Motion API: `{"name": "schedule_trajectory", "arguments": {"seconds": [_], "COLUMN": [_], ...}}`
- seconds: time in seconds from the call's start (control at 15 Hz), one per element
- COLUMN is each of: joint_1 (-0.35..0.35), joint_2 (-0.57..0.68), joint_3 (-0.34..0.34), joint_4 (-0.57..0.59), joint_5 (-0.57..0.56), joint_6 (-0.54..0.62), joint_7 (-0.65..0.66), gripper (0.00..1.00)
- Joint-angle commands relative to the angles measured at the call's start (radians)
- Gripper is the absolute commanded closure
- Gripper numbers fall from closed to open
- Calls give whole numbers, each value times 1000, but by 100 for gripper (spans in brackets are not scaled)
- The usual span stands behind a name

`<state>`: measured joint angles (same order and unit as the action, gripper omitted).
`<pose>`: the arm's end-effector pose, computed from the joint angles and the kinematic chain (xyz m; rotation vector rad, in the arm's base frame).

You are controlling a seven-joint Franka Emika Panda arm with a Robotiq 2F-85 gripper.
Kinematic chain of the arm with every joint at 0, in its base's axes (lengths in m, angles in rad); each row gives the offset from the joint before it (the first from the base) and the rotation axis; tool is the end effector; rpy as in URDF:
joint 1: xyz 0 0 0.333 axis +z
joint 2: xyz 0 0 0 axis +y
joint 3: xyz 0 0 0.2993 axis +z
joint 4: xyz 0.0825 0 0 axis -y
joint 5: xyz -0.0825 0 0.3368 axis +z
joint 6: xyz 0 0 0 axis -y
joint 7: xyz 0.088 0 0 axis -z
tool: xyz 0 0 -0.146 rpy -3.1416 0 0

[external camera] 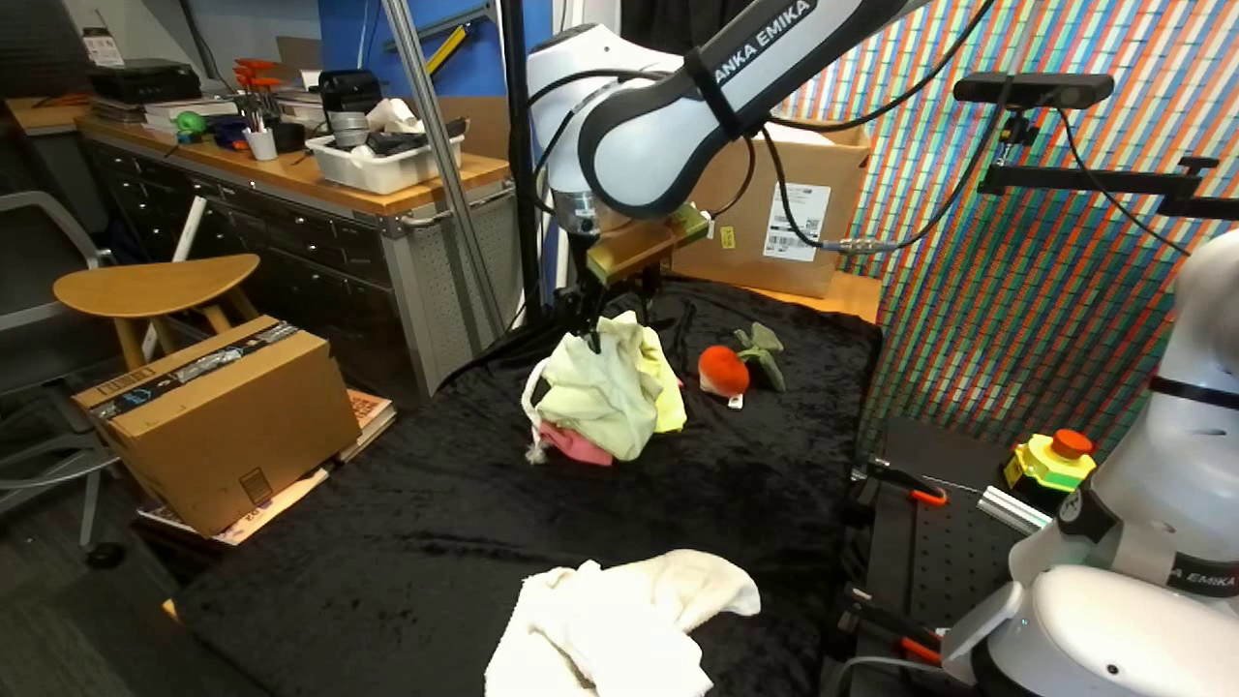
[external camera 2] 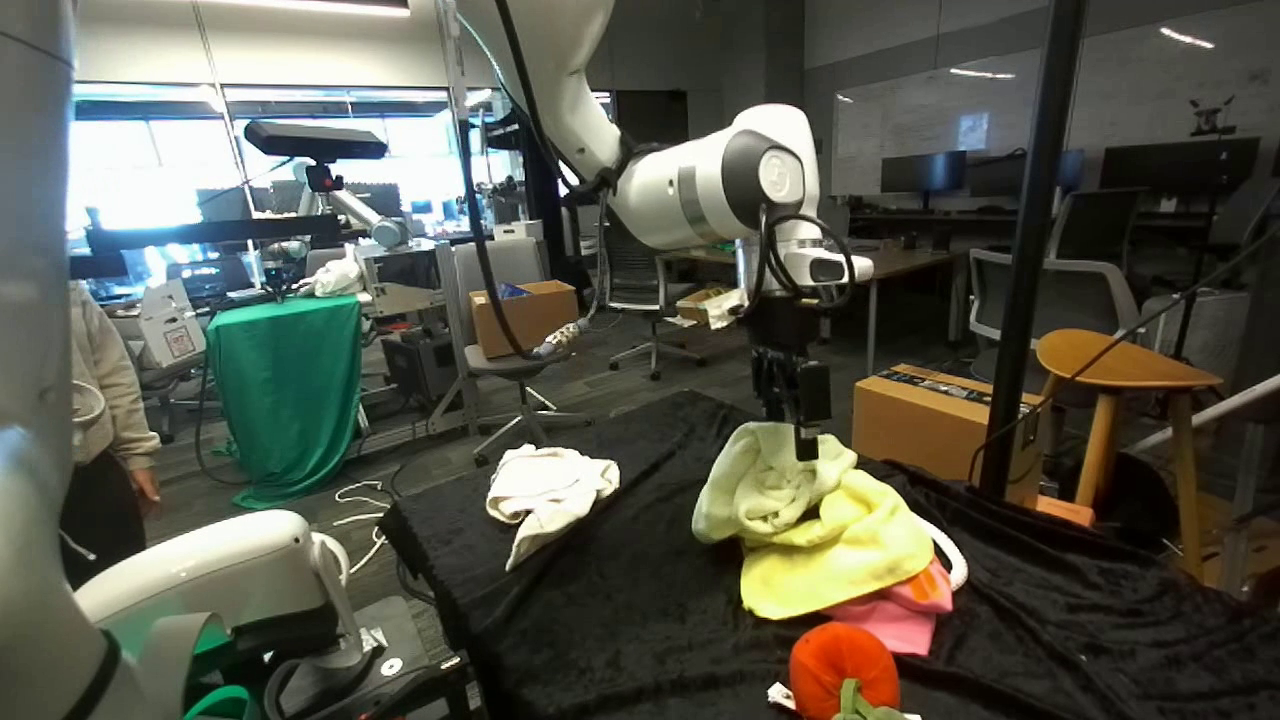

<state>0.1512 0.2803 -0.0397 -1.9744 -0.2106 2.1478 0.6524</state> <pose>0.5465 0.0460 0.2959 2.8703 -0.6047 -0.0465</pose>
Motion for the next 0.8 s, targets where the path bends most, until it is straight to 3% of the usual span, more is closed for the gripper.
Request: {"name": "schedule_trajectory", "arguments": {"seconds": [0.0, 0.4, 0.73], "joint_1": [-33, -104, -150], "joint_2": [-138, -229, -199], "joint_3": [2, -3, -12], "joint_4": [-87, -172, -221], "joint_5": [19, 65, 96], "joint_6": [-11, -6, -11], "joint_7": [-33, -57, -63], "gripper": [0, 0, 0]}}
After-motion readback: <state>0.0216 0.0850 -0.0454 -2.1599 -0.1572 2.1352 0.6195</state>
